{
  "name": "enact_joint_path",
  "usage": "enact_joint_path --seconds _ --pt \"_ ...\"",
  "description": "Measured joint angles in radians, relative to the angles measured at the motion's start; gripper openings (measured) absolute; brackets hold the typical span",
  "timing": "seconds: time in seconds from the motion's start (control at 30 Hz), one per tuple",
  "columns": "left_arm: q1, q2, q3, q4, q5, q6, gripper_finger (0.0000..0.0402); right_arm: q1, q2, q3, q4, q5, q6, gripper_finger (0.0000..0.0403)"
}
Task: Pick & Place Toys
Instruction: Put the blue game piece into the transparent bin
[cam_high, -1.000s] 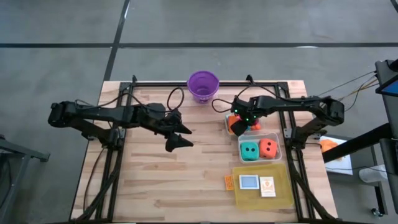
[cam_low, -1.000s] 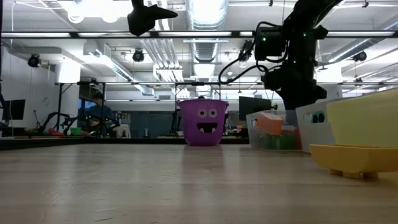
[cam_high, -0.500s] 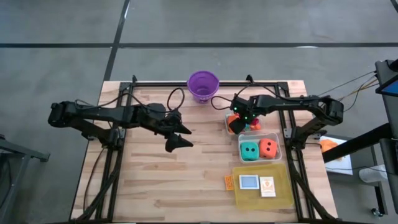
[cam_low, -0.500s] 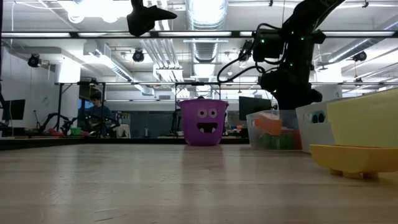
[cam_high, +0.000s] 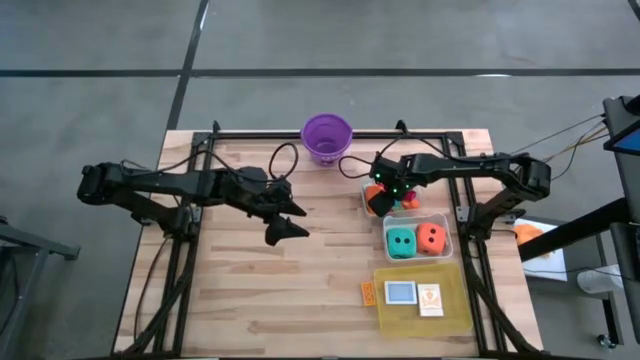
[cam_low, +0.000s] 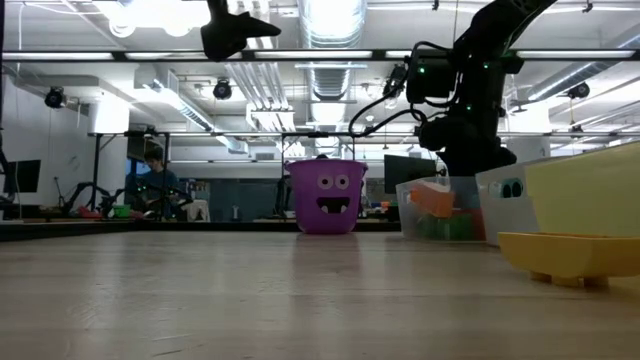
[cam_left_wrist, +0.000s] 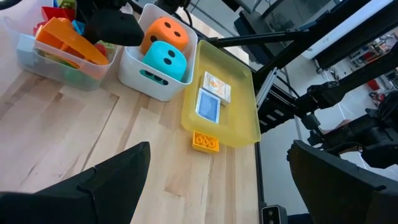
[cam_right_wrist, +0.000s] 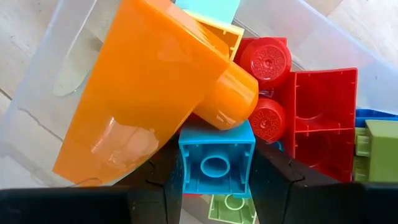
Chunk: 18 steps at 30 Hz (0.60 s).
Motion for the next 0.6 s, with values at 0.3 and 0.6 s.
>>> enact_joint_path --seconds 0.3,0.6 --pt "0.0 0.0 0.0 -0.006 0.0 0.0 0.0371 0.0 -0.007 -0.002 0.002 0.0 -0.014 0.0128" --pt "0.0 0.0 0.0 -0.005 0.0 0.0 0.0371 0.001 -0.003 0.003 -0.009 -0.013 0.026 0.0247"
